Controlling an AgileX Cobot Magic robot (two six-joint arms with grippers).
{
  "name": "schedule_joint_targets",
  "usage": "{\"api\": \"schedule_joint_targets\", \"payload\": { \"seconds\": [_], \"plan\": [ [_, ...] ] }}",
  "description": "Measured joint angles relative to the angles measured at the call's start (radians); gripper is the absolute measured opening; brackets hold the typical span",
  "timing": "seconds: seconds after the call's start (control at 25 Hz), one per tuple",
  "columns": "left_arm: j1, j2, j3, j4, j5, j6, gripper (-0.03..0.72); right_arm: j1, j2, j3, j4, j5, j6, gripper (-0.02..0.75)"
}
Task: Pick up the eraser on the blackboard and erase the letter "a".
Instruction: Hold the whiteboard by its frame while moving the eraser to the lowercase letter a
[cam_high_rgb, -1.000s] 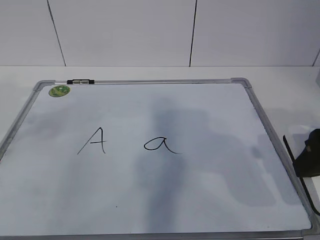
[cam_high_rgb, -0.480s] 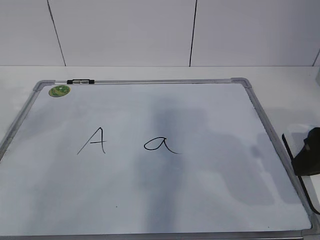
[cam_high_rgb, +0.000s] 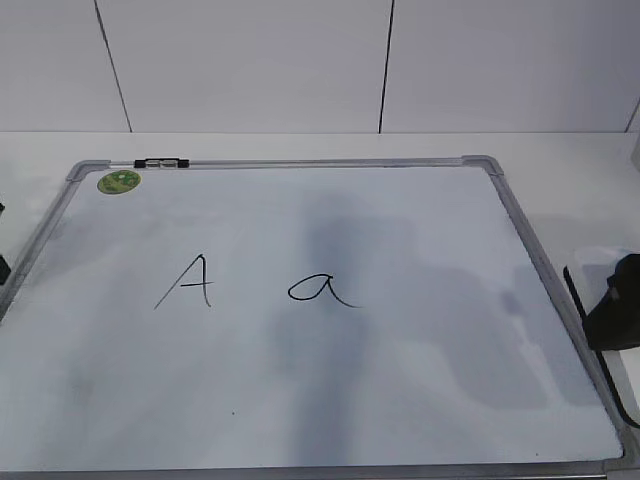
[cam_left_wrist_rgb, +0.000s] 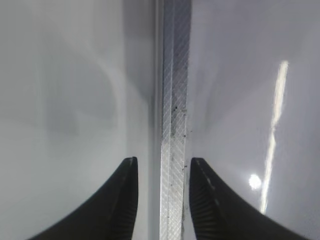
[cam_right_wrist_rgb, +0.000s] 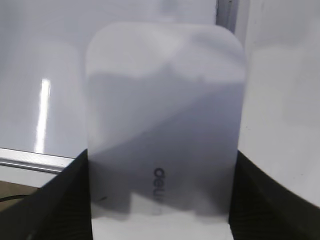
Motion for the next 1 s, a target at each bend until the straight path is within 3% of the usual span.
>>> {"api": "schedule_joint_targets", "payload": {
  "seconds": [0.6, 0.88, 1.0],
  "plan": [
    [-0.027, 0.042, -0.004, 0.003, -0.048, 0.002, 0.200, 0.000, 0.000, 0.000, 0.002, 0.000, 0.000, 0.539],
    [-0.027, 0.064, -0.006, 0.003, -0.048, 0.002, 0.130, 0.000, 0.000, 0.000, 0.002, 0.000, 0.000, 0.539],
    [-0.027, 0.064, -0.008, 0.004, -0.048, 0.002, 0.046, 0.000, 0.000, 0.000, 0.002, 0.000, 0.000, 0.539]
  ]
}}
